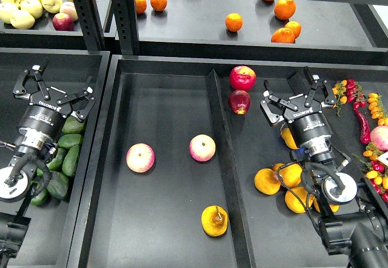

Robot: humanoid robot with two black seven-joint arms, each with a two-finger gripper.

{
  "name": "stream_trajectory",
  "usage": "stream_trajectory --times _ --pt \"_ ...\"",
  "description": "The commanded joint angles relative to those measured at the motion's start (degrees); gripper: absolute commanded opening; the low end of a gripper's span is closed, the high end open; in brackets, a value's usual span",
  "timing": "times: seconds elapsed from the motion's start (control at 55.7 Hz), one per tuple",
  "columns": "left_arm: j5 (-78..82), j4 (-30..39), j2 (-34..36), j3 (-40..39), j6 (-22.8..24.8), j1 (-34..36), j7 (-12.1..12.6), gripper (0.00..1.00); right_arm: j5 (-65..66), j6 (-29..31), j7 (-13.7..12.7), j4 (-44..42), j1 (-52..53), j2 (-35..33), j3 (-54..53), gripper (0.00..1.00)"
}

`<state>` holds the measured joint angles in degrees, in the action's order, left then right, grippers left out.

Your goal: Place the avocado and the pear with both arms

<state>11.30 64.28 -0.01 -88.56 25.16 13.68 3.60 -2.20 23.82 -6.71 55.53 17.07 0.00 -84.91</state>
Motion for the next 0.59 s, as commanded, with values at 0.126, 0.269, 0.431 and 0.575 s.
stream_trajectory --times 0.126,0.269,0.431,0.575 --pt "-0.75 2.51 0.01 1.81 0.77 -3.75 -0.26 1.0 0.09 0.08 -0.32 0.63 0.07 0.0 0.53 1.0" --pt "-0.66 3.22 0.01 4.36 1.04 -5.33 -0.17 1.0 0.09 0.08 -0.67 0.9 0.16 0.0 0.53 1.0" --pt "-0.66 3.22 0.01 4.54 1.3 -5.95 -0.17 1.0 0.09 0.08 -1.46 0.9 0.33 0.0 2.2 1.0" --pt "-0.66 3.31 0.01 4.01 1.3 -6.21 -0.35 1.0 0.44 -0.01 -3.13 0.9 0.6 0.0 4.13 1.0"
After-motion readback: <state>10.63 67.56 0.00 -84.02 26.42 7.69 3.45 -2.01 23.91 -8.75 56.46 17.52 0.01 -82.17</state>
